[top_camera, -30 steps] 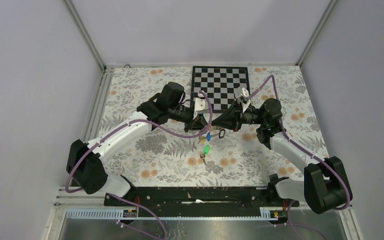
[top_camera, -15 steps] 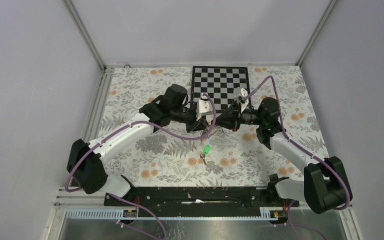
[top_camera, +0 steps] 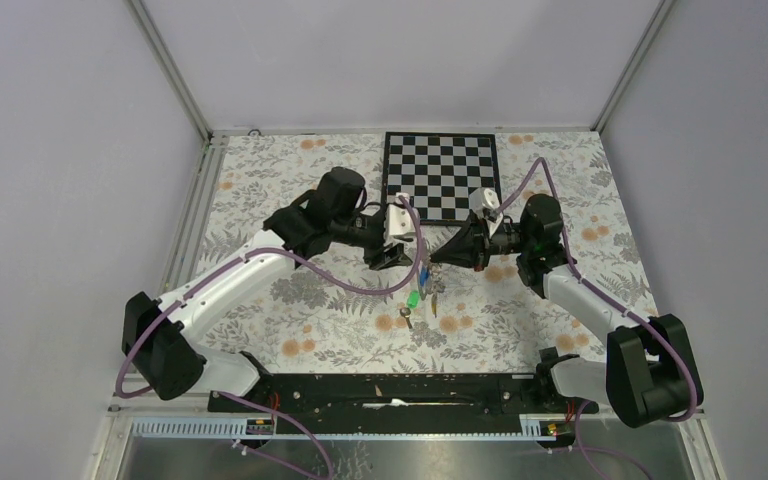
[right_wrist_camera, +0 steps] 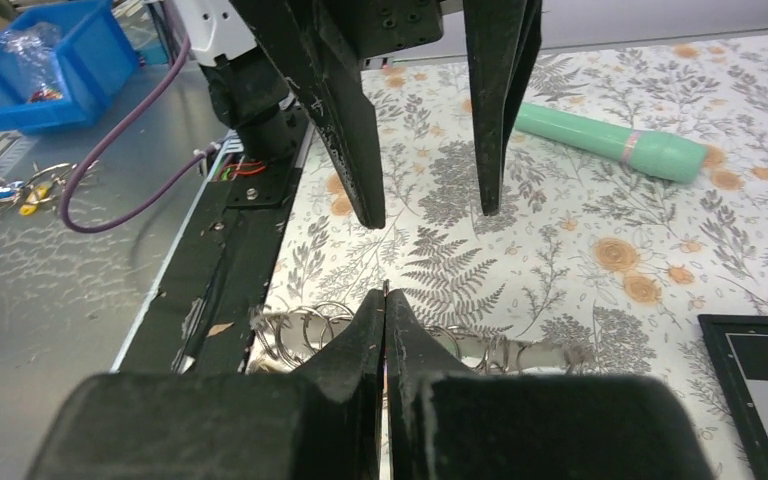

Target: Put the keys on the keyring

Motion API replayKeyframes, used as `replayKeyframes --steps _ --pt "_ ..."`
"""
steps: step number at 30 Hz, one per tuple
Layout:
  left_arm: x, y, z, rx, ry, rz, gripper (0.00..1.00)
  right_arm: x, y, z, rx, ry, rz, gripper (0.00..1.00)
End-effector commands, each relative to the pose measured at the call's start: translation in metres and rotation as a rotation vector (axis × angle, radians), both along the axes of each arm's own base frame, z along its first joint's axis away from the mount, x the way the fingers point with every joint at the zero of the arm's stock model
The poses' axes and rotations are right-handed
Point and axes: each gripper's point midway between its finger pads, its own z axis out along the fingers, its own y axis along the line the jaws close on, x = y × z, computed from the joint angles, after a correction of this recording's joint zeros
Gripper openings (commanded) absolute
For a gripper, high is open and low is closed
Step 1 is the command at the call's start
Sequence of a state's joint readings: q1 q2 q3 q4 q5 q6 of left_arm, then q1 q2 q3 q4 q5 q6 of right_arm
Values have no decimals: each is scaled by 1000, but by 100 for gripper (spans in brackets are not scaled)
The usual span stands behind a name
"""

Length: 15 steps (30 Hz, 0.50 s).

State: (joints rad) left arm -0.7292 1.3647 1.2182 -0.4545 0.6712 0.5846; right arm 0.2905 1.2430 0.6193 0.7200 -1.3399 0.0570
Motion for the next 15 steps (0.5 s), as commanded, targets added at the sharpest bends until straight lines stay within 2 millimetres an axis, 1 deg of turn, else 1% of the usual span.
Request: replayKeyframes --steps 1,9,15 --pt "-8 -8 17 -38 -48 -124 53 -17 -4 14 18 -99 96 0" --pt "-20 -23 17 -102 127 -150 46 -17 -4 18 20 -107 82 0" --pt "-13 -28 14 -113 157 -107 41 -15 -4 18 19 -106 74 0"
